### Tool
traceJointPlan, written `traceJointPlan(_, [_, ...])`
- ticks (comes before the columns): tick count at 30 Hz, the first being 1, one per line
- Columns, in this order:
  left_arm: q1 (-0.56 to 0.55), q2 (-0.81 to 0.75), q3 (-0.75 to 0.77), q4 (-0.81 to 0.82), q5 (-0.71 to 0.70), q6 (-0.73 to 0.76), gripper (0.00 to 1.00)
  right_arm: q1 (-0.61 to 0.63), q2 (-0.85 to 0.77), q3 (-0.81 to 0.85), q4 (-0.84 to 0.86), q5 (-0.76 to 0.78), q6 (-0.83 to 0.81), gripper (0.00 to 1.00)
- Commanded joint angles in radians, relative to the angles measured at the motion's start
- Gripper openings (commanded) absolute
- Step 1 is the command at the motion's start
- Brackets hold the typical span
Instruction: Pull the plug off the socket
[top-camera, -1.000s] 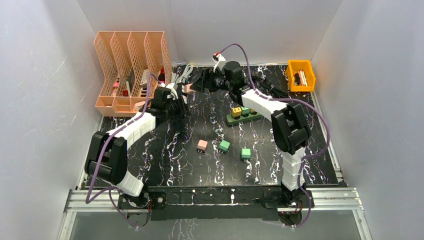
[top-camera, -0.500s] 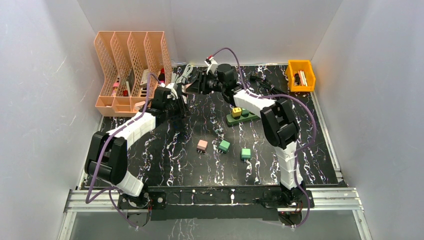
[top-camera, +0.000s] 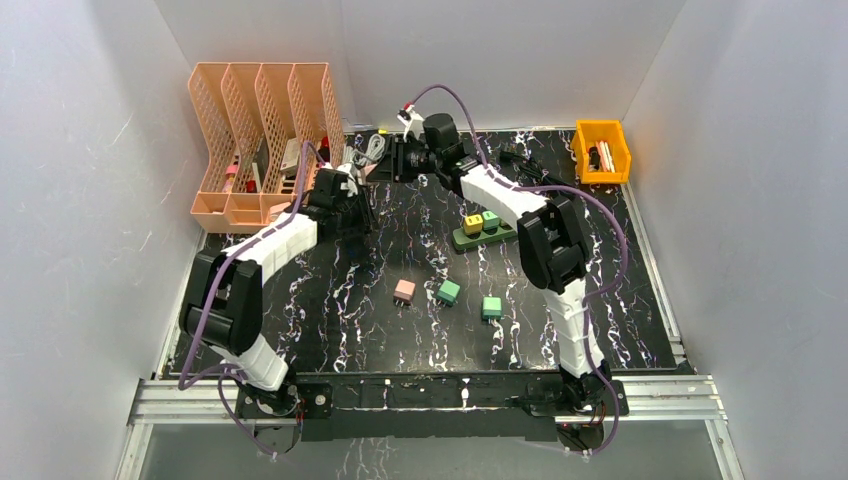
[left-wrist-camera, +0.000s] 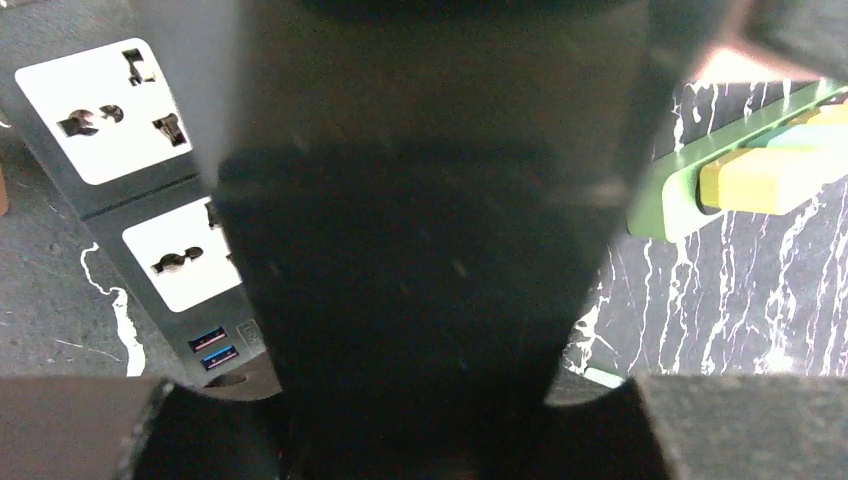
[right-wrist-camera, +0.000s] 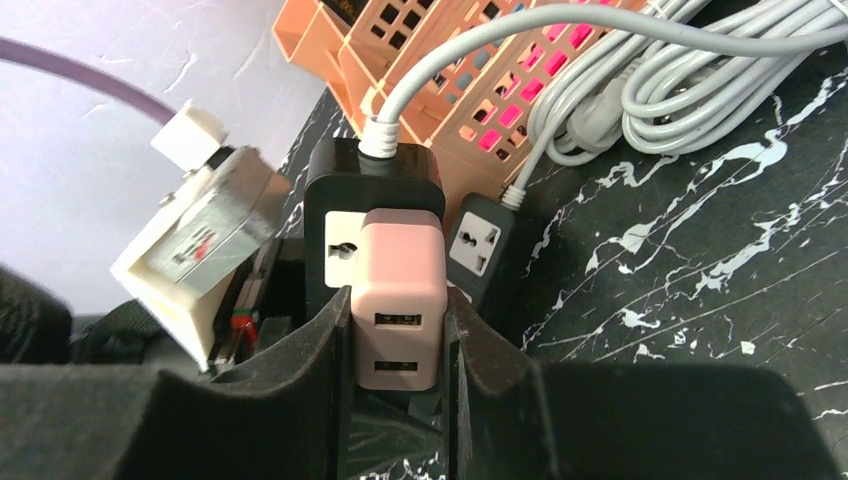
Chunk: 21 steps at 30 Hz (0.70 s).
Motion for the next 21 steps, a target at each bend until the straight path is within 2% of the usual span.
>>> traceJointPlan(1, [0.074,0.033,0.033,-0.117,-0.055,-0.02,0.0,-0.06,-0.1,0.033,0.04,-0.211,0.036,0.0])
traceJointPlan(3, [0.093,0.04,0.037,-0.119,-0.06,-0.028,0.0,-0.053,-0.12,0.08,-0.167,-0.081,-0.065,0.0])
traceJointPlan(5, [0.108,0.046,0.048,-0.125,-0.061,-0.029,0.0,-0.017,-0.148,0.111,-0.34,0.188,-0.222,0.0])
traceJointPlan(7, [0.12,0.054,0.06,-0.128,-0.054,-0.025,0.0,0.044,-0.203,0.079,-0.386,0.528,-0.354,0.0])
traceJointPlan(8, [0.124,0.058,0.066,-0.125,-0.042,-0.02,0.0,0.063,-0.23,0.047,-0.37,0.544,-0.393,0.0])
traceJointPlan(9, [0.126,0.059,0.069,-0.114,-0.021,-0.011,0.0,0.057,-0.258,0.003,-0.327,0.44,-0.392,0.0])
traceJointPlan(10, [0.127,0.058,0.069,-0.097,0.005,0.004,0.0,0.022,-0.282,-0.059,-0.257,0.258,-0.345,0.0])
traceJointPlan(12, [0.128,0.058,0.071,-0.063,0.074,0.039,0.0,-0.053,-0.297,-0.203,-0.072,-0.094,-0.184,0.0])
traceJointPlan(13, [0.128,0.064,0.08,-0.057,0.107,0.056,0.0,-0.074,-0.288,-0.26,-0.01,-0.185,-0.124,0.0])
traceJointPlan(15, [0.129,0.077,0.101,-0.067,0.153,0.084,0.0,-0.085,-0.258,-0.312,-0.016,-0.244,-0.126,0.0])
traceJointPlan(18, [0.129,0.086,0.12,-0.098,0.161,0.116,0.0,-0.083,-0.205,-0.362,-0.14,-0.267,-0.206,0.0])
traceJointPlan(19, [0.129,0.085,0.123,-0.108,0.151,0.126,0.02,-0.08,-0.19,-0.377,-0.176,-0.268,-0.233,0.0])
traceJointPlan(21, [0.129,0.08,0.131,-0.132,0.122,0.152,0.12,-0.068,-0.171,-0.403,-0.248,-0.251,-0.292,0.0])
